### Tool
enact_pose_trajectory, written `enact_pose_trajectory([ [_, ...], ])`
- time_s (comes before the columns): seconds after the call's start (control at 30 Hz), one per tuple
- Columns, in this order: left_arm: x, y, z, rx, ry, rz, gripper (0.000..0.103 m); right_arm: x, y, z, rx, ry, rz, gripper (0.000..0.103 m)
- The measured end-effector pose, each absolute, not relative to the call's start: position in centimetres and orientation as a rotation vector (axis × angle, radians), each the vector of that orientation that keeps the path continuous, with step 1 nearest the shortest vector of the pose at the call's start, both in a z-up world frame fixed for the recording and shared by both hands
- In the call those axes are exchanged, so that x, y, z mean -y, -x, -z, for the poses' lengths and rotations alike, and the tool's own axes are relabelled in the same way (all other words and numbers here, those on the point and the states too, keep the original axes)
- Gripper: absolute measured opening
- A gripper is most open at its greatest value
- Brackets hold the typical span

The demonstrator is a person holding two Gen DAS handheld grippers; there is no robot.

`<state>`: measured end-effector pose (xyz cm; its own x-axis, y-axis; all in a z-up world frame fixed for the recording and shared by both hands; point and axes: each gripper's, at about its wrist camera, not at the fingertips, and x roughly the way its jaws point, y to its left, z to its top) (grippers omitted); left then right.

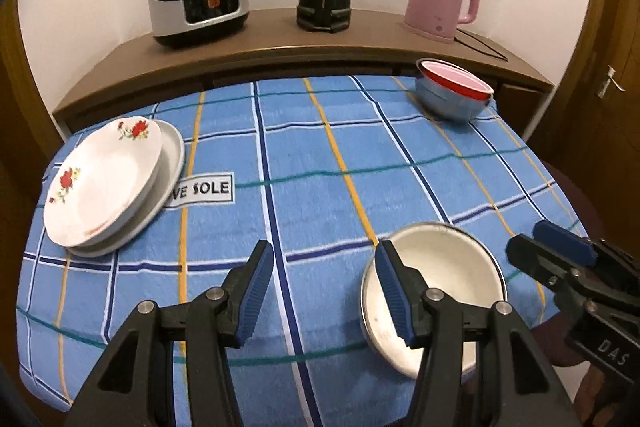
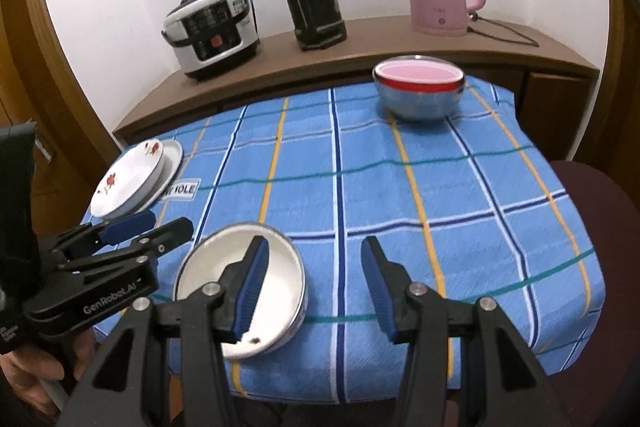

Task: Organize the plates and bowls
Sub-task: 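Close both grippers on the rim of the white enamel bowl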

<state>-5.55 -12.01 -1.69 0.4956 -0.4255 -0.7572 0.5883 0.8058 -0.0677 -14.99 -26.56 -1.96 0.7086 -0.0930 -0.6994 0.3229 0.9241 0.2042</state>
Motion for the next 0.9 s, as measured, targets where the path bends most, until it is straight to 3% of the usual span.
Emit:
enact_pose_trajectory([
  [0.63, 13.7, 7.0, 3.8, -0.875, -0.284, 0.647, 0.056, 24.5, 14.9, 4.4, -0.815, -0.285, 0.224, 0.049],
  [0.73, 13.8, 6.9, 4.0, -0.874, -0.29, 0.635, 0.056, 24.4, 14.6, 4.7, -0.822, -0.287, 0.216, 0.041],
  [0.9, 14.0, 6.7, 4.4, -0.874, -0.303, 0.609, 0.056, 24.1, 14.4, 5.0, -0.832, -0.277, 0.21, 0.037],
])
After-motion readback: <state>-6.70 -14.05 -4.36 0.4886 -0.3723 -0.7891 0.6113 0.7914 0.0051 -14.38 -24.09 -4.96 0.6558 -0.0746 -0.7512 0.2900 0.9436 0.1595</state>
